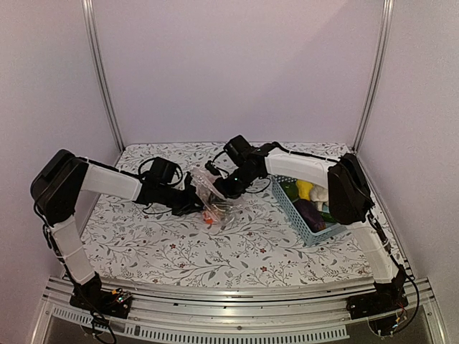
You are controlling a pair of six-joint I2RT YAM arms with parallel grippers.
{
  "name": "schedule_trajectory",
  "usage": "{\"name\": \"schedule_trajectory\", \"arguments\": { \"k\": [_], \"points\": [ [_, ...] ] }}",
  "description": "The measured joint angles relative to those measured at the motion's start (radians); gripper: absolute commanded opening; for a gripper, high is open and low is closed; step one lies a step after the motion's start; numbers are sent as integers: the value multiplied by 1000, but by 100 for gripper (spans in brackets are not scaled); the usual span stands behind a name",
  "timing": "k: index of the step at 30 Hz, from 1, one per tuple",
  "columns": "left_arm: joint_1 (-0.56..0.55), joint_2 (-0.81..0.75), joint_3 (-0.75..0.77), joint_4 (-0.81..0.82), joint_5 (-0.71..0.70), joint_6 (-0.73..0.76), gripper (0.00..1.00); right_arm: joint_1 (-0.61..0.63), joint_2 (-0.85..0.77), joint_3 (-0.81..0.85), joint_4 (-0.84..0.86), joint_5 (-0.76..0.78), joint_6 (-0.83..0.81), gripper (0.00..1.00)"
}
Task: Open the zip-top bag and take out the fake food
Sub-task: Adjust the zipper on the food storage bag at the center of the board, then adjust the zipper food storage bag at the center of the board.
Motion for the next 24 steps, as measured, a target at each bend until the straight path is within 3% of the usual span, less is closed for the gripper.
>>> {"name": "schedule_trajectory", "arguments": {
  "k": [9, 19, 20, 22, 24],
  "points": [
    [-6, 0, 0, 14, 13, -5, 0, -4, -21, -66, 39, 33, -28, 39],
    [-13, 0, -11, 30, 16, -5, 0, -44, -150, -213, -123, 74, -207, 41],
    [-13, 0, -15, 35, 18, -6, 8, -52, -162, -227, -138, 74, -217, 41],
    [-13, 0, -22, 50, 23, -10, 33, -70, -184, -253, -171, 69, -244, 41],
    [-14, -11, -33, 70, 24, -10, 45, -83, -200, -269, -196, 62, -268, 41]
  ]
}}
